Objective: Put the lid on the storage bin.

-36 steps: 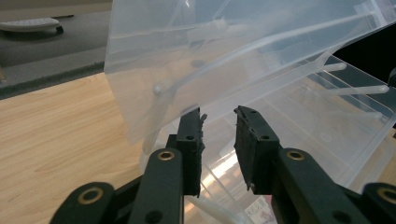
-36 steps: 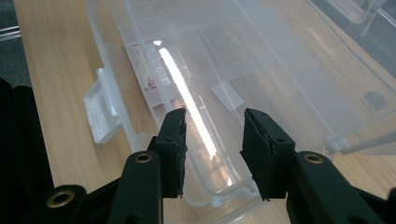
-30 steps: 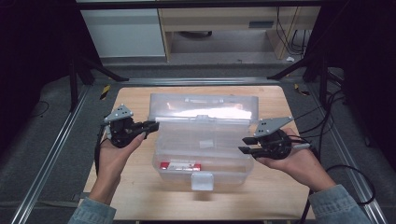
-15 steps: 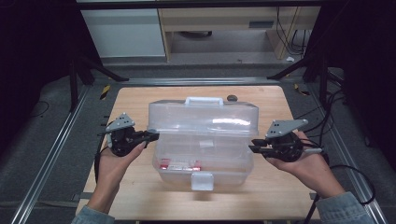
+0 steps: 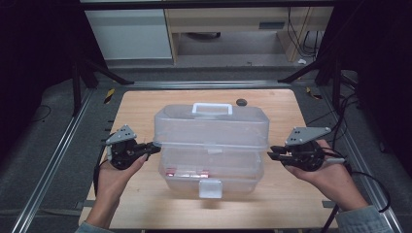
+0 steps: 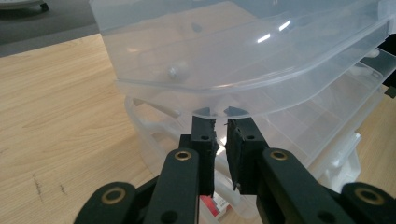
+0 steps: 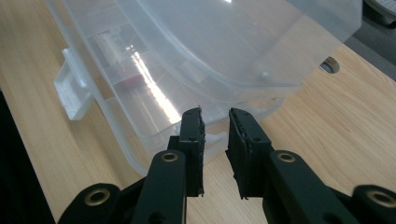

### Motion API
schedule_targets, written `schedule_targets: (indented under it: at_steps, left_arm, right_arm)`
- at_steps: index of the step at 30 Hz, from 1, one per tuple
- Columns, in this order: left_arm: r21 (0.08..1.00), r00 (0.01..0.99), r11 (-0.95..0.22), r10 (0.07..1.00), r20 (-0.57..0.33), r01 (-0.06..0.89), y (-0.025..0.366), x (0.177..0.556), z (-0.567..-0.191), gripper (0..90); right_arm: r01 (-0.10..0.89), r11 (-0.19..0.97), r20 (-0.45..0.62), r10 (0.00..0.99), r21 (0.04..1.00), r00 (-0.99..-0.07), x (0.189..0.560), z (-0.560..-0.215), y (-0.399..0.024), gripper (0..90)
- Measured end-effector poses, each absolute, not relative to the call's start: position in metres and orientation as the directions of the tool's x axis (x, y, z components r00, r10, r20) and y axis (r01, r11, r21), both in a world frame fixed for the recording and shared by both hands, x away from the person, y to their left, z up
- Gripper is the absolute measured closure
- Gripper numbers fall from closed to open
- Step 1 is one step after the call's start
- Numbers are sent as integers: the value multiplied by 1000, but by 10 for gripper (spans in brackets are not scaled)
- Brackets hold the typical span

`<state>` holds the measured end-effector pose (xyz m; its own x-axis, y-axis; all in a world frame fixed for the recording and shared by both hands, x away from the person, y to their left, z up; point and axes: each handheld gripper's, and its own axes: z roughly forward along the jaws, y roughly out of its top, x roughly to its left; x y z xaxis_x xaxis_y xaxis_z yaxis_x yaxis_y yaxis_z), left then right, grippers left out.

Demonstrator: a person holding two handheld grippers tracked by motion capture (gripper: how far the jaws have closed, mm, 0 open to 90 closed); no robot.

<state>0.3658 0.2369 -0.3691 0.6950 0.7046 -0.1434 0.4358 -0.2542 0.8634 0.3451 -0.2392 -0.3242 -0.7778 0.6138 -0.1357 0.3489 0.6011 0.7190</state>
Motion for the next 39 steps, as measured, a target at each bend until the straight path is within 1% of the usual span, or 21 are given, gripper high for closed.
schedule_targets:
  at_steps: [4,12,25,30,39]
  left_arm:
    - [861,693,-251,705,-149,441,241,365,-372,825]
    - [860,699,-272,703,-129,431,241,360,-374,832]
    - [856,701,-285,704,-118,431,243,348,-383,844]
    - [853,702,-301,705,-102,427,243,344,-386,844]
    - [842,706,-315,700,-106,439,244,340,-395,843]
  right_arm:
    - [360,598,-142,630,716,-764,345,-325,-246,752]
    - [377,594,-154,654,710,-741,345,-329,-254,740]
    - [421,574,-141,692,702,-708,348,-341,-261,708]
    - [438,571,-131,699,694,-703,351,-348,-263,708]
    - [453,568,-113,699,687,-706,352,-359,-260,695]
